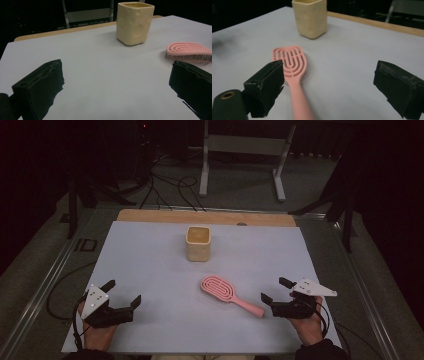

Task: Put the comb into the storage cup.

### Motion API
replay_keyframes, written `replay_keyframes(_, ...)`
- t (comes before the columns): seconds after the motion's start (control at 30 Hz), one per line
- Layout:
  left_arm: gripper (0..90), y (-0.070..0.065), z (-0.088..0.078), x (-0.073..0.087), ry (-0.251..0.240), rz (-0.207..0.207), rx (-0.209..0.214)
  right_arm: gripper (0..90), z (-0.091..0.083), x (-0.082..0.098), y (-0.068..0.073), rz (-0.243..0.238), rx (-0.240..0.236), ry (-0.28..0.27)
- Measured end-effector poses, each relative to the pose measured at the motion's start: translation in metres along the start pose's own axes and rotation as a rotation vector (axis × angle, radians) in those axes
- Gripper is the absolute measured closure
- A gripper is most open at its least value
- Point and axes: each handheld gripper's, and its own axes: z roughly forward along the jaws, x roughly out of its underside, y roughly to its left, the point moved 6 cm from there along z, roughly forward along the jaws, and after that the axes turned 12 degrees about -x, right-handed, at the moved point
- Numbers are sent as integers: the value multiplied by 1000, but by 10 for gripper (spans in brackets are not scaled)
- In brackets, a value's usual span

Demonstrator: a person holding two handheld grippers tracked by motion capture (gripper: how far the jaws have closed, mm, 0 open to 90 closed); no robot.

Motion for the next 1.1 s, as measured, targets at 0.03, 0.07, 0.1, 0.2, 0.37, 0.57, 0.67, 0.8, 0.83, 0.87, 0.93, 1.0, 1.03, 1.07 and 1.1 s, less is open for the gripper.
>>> replay_keyframes(0.03, 3, 0, 0, 0, 0, 0, -1, 95, 3, -2, 1, 0, -6, 14)
replay_keyframes(0.07, 2, 0, 1, 1, 3, 3, -2, 94, 5, -3, 2, 0, -10, 22)
replay_keyframes(0.1, 3, 0, 1, 1, 3, 3, -1, 94, 7, -5, 2, -2, -16, 33)
replay_keyframes(0.2, 3, 0, 2, 1, 4, 3, 0, 95, 13, -13, 4, -27, -18, 60)
replay_keyframes(0.37, 3, 0, 2, 2, 3, 0, 1, 94, 24, -24, 9, -36, -56, 126)
replay_keyframes(0.57, 3, -1, 3, 2, 4, 1, 0, 95, 41, -29, 10, -41, -90, 207)
replay_keyframes(0.67, 3, 0, 3, 2, 5, 0, -1, 96, 48, -29, 13, -60, -102, 247)
replay_keyframes(0.8, 2, -1, 3, 2, 5, 2, 1, 96, 59, -27, 15, -82, -116, 320)
replay_keyframes(0.83, 2, -2, 4, 3, 7, 5, 0, 96, 62, -26, 15, -82, -119, 338)
replay_keyframes(0.87, 3, -2, 4, 3, 7, 6, 1, 96, 65, -25, 15, -85, -120, 353)
replay_keyframes(0.93, 2, -2, 4, 3, 8, 7, 2, 96, 71, -23, 14, -74, -126, 393)
replay_keyframes(1.0, 3, -2, 4, 3, 7, 7, 3, 96, 76, -20, 13, -70, -123, 434)
replay_keyframes(1.03, 3, -2, 4, 3, 7, 7, 3, 96, 79, -18, 12, -66, -126, 456)
replay_keyframes(1.07, 3, -2, 4, 3, 8, 7, 3, 96, 82, -16, 12, -71, -129, 473)
replay_keyframes(1.1, 3, -2, 4, 3, 8, 7, 3, 96, 84, -15, 12, -70, -126, 492)
